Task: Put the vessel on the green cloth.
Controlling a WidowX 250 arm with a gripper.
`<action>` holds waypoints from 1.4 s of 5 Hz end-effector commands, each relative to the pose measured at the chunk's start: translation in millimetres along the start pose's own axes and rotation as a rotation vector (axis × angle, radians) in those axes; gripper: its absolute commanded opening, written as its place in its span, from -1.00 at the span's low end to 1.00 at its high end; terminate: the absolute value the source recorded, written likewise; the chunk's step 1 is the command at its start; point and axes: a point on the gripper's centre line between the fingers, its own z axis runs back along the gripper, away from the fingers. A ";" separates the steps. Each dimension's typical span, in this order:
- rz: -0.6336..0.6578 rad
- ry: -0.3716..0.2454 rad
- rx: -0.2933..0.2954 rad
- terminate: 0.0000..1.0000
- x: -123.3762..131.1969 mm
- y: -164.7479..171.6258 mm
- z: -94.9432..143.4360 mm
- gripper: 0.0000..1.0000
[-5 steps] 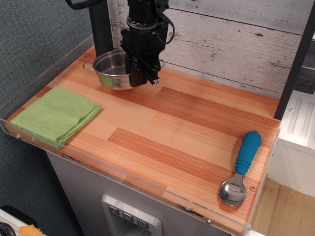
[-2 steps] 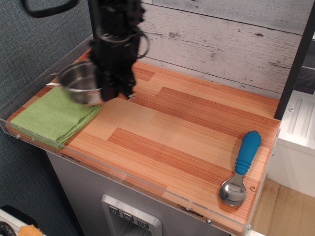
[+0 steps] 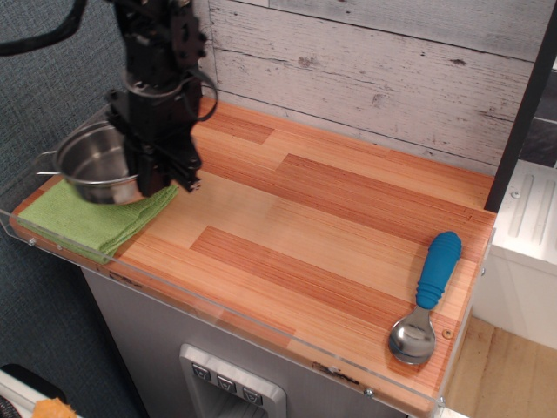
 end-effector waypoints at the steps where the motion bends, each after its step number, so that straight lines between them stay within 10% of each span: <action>1: 0.052 0.003 0.032 -1.00 -10.5 8.6 -10.0 -1.00; 4: 0.094 0.058 0.004 -1.00 -29.4 20.1 -26.5 -1.00; 5: 0.091 0.030 -0.043 -1.00 -28.2 22.3 -24.2 1.00; 7: 0.102 -0.012 -0.023 -1.00 -18.0 25.4 2.3 1.00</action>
